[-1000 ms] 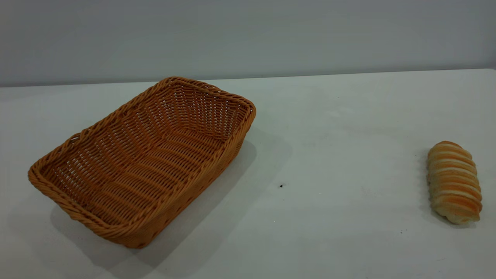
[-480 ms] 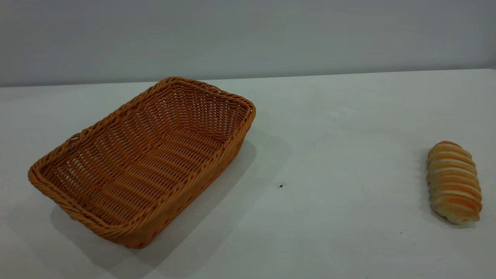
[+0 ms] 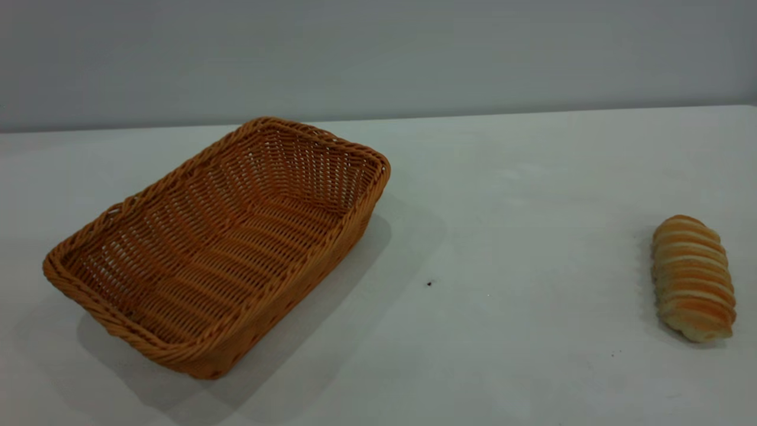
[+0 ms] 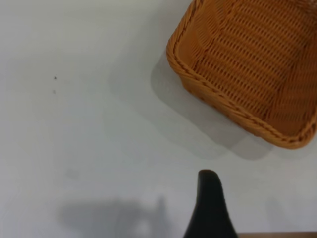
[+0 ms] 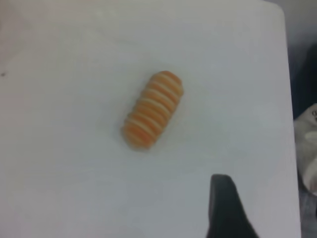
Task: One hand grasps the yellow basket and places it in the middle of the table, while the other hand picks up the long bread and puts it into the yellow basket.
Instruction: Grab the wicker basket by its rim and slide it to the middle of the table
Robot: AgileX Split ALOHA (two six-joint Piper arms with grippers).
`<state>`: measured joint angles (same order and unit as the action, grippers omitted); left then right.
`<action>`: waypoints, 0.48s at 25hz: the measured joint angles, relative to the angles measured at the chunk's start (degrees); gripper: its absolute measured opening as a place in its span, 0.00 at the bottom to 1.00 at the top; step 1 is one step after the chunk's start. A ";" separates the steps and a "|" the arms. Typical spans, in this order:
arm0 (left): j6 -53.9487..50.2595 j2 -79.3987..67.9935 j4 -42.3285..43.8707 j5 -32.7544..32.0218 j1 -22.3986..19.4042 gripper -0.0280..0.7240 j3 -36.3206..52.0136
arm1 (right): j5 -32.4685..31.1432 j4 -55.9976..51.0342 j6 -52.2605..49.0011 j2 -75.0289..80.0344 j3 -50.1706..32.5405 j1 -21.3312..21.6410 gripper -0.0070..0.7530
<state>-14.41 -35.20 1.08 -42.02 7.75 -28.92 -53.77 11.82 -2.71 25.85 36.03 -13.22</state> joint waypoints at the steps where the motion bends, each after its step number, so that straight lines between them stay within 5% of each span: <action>1: -0.11 -2.25 0.00 1.66 0.00 0.83 0.00 | 0.53 0.28 -0.52 2.14 0.89 0.00 0.62; 12: -10.59 -29.03 -0.06 17.29 0.00 0.83 -0.22 | 5.31 0.23 -6.21 24.62 5.32 0.00 0.62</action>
<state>-25.00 -64.23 1.02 -24.74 7.75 -29.15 -48.46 12.05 -8.92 50.47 41.35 -13.22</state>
